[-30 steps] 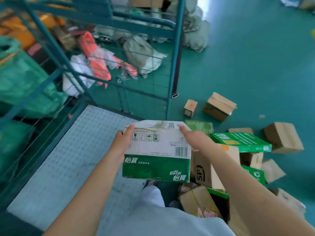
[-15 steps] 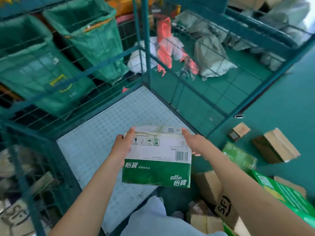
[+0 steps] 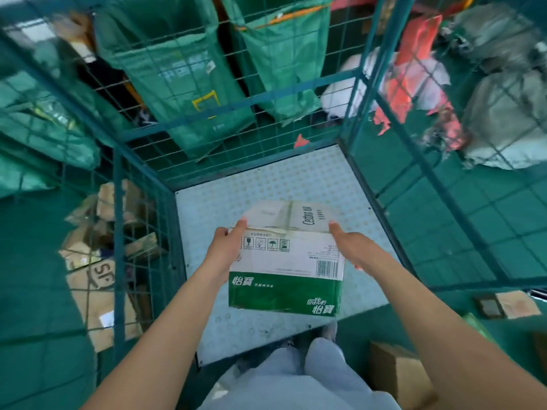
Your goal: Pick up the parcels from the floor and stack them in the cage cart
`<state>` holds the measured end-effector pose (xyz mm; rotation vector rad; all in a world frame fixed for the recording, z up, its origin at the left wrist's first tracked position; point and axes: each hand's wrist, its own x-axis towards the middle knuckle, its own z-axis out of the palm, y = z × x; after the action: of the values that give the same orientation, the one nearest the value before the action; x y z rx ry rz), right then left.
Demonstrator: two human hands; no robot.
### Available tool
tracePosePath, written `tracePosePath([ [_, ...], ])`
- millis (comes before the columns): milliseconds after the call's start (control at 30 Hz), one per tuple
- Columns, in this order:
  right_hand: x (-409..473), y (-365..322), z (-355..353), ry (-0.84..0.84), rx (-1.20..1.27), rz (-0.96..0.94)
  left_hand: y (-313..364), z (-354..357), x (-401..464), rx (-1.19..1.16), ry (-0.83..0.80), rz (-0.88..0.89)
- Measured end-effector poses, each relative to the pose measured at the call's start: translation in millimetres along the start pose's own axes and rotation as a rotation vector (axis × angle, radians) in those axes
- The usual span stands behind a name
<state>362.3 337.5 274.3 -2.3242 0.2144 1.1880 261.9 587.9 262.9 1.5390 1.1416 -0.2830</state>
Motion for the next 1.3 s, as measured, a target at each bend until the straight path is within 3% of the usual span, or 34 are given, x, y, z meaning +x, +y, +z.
tracePosePath([
  [300, 64, -41, -3, -0.170, -0.232, -0.070, -11, -9, 5, -0.104, 0.202, -0.098],
  [533, 112, -81, 25, -0.343, -0.113, -0.024, -37, -30, 45, -0.162, 0.221, -0.202],
  [767, 186, -127, 97, -0.390, -0.085, -0.041, -83, -73, 144, -0.165, 0.211, -0.271],
  [1100, 359, -186, 259, -0.361, 0.014, -0.042, -185, -126, 356, -0.143, 0.189, -0.332],
  [1300, 447, -209, 359, -0.345, 0.100, -0.101, -232, -153, 461, -0.365, 0.231, -0.367],
])
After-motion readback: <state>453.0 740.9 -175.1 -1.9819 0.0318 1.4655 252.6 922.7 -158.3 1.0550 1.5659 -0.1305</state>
